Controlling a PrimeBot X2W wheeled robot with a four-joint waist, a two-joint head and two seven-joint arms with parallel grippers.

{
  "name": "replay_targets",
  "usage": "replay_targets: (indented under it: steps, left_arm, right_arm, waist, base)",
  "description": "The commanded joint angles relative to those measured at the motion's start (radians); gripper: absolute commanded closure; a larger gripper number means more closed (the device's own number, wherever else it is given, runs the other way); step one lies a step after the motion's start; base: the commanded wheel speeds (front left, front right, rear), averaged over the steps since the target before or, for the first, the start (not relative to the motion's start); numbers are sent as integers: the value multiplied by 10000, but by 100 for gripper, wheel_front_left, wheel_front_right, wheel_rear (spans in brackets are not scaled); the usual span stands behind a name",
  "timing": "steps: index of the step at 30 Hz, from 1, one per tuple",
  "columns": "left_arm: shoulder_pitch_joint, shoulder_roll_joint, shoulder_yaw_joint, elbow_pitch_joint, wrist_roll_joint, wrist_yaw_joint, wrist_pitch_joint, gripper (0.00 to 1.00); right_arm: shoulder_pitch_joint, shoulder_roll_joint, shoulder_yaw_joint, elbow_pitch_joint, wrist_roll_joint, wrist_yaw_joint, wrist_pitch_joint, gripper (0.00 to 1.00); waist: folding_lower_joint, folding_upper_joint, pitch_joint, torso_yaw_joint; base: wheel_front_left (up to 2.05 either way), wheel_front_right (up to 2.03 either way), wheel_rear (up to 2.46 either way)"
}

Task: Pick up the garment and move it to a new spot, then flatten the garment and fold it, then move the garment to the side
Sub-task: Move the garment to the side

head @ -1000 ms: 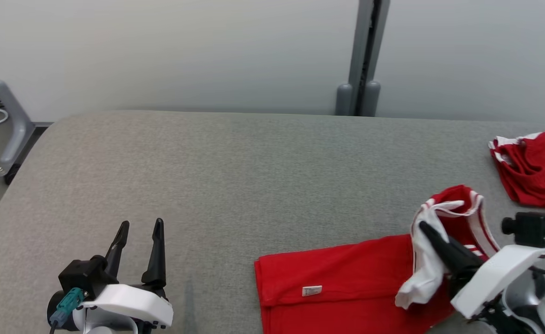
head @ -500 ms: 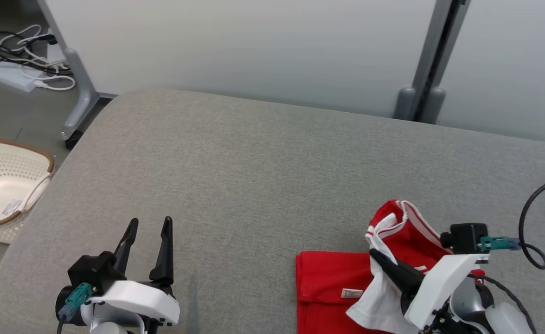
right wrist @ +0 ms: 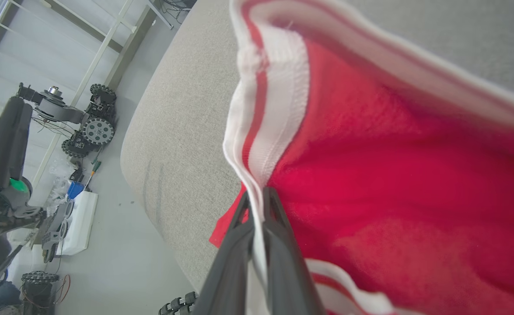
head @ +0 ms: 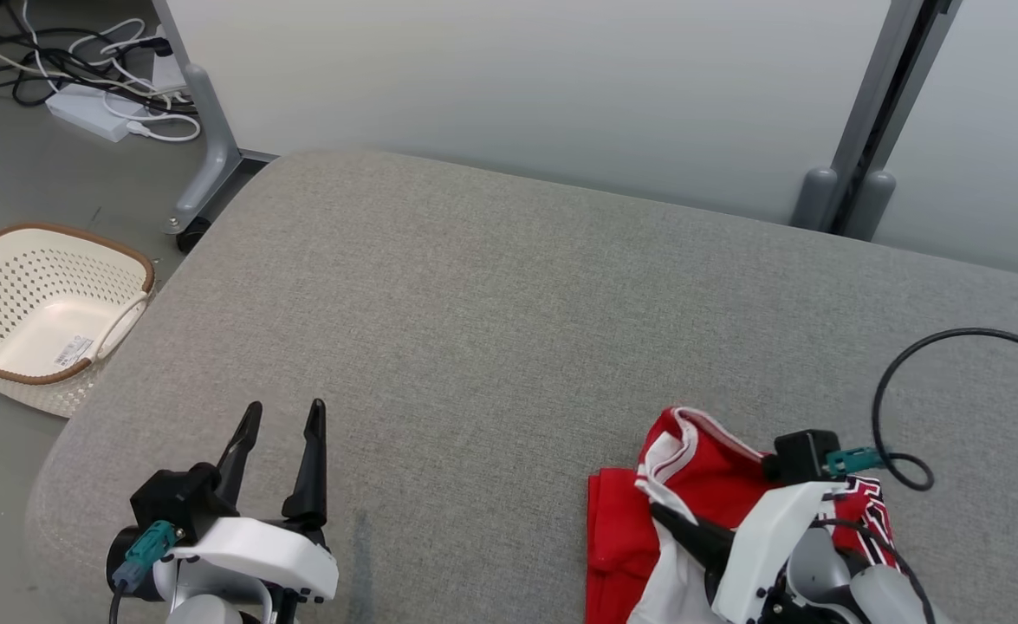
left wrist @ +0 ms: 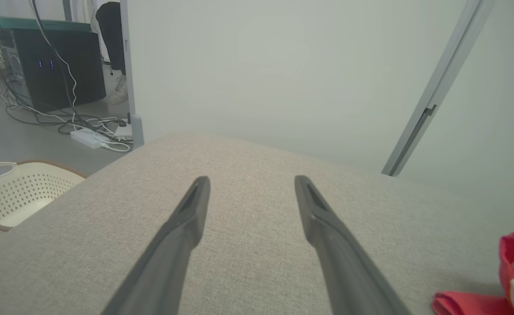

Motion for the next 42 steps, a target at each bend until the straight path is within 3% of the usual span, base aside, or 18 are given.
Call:
replay_targets:
  steps: [1,3,5,6,7,16,21,26,33,37,42]
  left_arm:
    - [-108,74,31,7,48,-41,-12,0]
    - [-105,88,62,14,53,-40,-11,0]
    - [-90,100,96,18,55,-36,-11,0]
    - [-78,105,114,20,57,-18,-11,0]
    - [-63,102,127,27,59,5,-11,0]
    - [56,75,177,50,32,10,-11,0]
    - [79,70,181,44,23,14,-11,0]
    - [71,102,222,7,33,40,-11,0]
    - [143,91,234,-20,32,-5,-12,0]
    - [148,61,206,-8,39,-29,-11,0]
    - [133,62,190,6,77,-55,-11,0]
  right_arm:
    - [-157,50,153,162,129,25,21,100]
    - [-238,68,332,308,197,25,-30,99]
    - [-314,100,537,312,308,25,-106,56]
    - [-347,100,642,282,381,25,-135,22]
    - [-375,88,714,271,450,25,-149,0]
    - [-434,-277,1547,-809,1162,25,-218,0]
    - [-266,-623,1446,-1808,1575,25,-428,0]
    - [-29,-1198,712,-3254,2084,23,-850,0]
    - [665,-2051,-990,-4137,1634,25,-1451,0]
    - [1232,-2221,-1954,-4198,961,25,-1731,0]
    - [1901,-1966,-2726,-4100,177,25,-1699,0]
  waist:
    - [0,0,-6,46]
    - [0,0,-9,62]
    - [0,0,-20,52]
    - [0,0,-29,35]
    - [0,0,-41,7]
    - [0,0,-185,-544]
    - [0,0,-230,-865]
    - [0,0,-232,-1265]
    - [0,0,-262,-1697]
    - [0,0,-268,-1842]
    - [0,0,-241,-1963]
  base:
    - [0,0,0]
    - [0,0,0]
    - [0,0,0]
    - [0,0,0]
    - [0,0,0]
    - [0,0,0]
    - [0,0,0]
    - [0,0,0]
    - [0,0,0]
    - [0,0,0]
    - [0,0,0]
